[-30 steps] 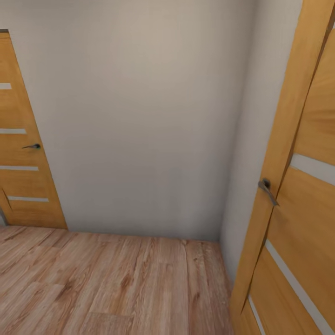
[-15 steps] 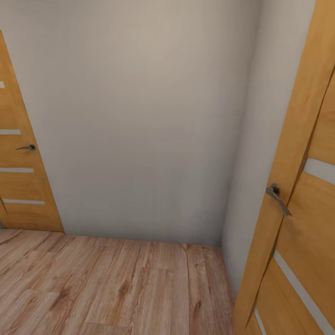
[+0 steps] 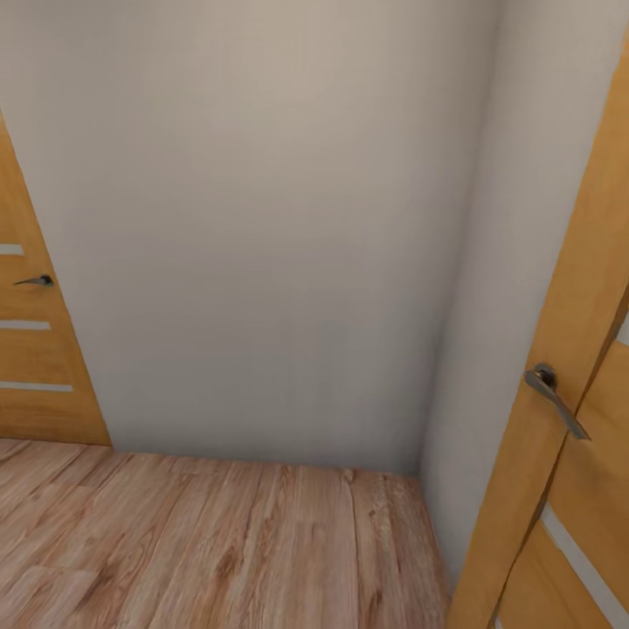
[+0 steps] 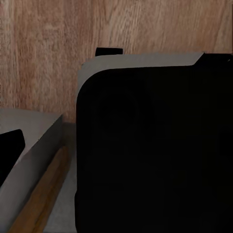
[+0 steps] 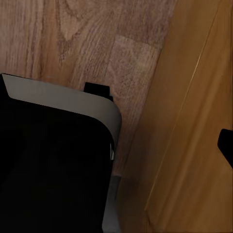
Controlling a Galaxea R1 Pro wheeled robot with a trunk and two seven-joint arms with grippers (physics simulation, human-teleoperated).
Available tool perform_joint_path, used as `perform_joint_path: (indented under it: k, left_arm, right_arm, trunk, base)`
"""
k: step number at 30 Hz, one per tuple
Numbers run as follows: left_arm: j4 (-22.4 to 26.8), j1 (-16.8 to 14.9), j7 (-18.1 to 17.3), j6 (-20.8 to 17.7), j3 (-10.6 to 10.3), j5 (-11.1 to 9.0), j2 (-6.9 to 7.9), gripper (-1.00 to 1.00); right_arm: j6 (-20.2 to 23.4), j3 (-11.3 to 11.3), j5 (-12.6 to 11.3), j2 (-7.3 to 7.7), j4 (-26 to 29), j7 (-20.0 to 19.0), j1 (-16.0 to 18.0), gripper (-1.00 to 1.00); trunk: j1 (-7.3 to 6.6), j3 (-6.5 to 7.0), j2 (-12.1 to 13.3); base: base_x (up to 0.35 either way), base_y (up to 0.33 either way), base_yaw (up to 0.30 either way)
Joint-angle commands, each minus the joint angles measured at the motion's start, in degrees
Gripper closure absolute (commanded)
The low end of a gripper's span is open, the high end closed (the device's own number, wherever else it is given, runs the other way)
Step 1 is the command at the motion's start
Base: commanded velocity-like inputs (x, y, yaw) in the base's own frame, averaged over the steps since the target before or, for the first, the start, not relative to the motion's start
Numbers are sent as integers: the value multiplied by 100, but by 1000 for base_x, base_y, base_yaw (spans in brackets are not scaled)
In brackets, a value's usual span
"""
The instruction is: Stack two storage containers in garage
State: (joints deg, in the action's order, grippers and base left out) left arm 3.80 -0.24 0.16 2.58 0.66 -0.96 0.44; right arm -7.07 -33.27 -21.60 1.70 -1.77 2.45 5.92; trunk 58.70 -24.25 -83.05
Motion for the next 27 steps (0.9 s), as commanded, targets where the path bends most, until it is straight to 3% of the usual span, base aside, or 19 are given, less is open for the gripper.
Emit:
perform_joint_path:
  k: [1, 27]
  left_arm:
    - [-4, -2, 2, 16, 5, -10, 0, -100]
    - [-2, -2, 2, 15, 7, -10, 0, -100]
  right_arm:
    - [-31, -48, -46, -4, -17, 1, 6, -100]
    - [-31, -48, -46, -4, -17, 1, 6, -100]
  trunk:
    - [3, -6, -3]
    - [3, -6, -3]
  base:
    - [320, 0, 0]
    - [321, 0, 0]
